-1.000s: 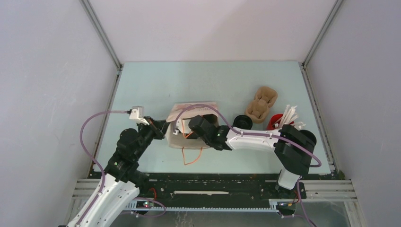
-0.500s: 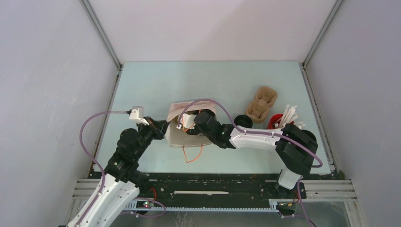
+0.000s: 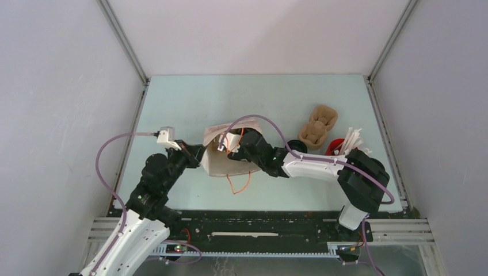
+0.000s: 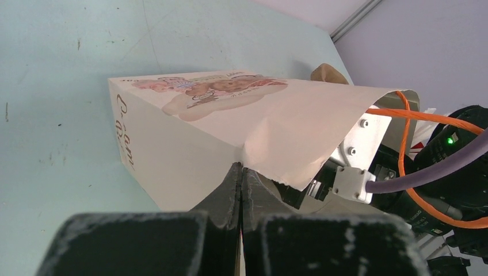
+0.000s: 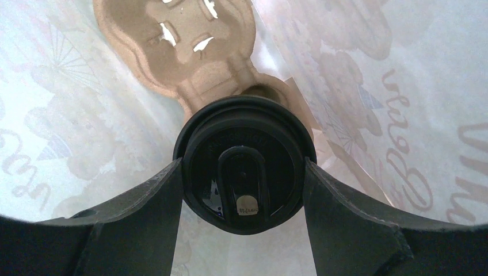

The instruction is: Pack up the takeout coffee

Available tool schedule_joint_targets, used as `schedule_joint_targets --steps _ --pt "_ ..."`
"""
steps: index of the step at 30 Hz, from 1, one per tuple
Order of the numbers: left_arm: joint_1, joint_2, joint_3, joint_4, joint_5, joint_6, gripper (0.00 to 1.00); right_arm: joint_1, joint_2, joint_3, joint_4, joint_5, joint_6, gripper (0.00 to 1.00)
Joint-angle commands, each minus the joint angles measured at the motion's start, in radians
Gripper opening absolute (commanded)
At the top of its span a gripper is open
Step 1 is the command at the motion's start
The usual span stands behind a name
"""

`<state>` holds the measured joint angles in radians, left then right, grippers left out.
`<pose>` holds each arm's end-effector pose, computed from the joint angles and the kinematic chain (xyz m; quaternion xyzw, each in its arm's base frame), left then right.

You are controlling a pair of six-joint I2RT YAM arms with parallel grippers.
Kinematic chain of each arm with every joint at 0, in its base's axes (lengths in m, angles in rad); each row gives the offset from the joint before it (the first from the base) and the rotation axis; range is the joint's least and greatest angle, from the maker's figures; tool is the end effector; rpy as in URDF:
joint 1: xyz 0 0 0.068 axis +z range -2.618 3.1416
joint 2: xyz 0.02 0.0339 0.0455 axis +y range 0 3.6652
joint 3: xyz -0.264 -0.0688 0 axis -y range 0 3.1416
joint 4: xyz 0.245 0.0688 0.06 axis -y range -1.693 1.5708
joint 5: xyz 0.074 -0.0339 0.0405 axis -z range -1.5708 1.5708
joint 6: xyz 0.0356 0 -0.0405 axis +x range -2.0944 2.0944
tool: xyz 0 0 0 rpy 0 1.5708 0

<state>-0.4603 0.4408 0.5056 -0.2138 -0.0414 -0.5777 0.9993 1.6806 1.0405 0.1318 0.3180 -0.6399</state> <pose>0.1173 -0.0565 0.2856 -0.0579 0.7555 -0.3100 0.5742 0.2124 0.3098 0.2252 -0.5674 0.6396 -0.0449 0.5166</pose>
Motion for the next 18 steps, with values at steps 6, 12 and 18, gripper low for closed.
schedule_joint_targets --steps 6,12,18 --pt "-0.002 0.062 0.149 -0.109 -0.022 -0.053 0.00 -0.037 -0.071 -0.005 0.005 -0.051 0.084 0.21" --pt "0.006 0.153 0.244 -0.193 0.003 -0.076 0.00 -0.046 -0.035 0.046 -0.070 -0.064 0.102 0.21" --pt "0.028 0.187 0.312 -0.265 -0.009 -0.095 0.00 -0.064 0.019 0.141 -0.250 -0.125 0.117 0.21"
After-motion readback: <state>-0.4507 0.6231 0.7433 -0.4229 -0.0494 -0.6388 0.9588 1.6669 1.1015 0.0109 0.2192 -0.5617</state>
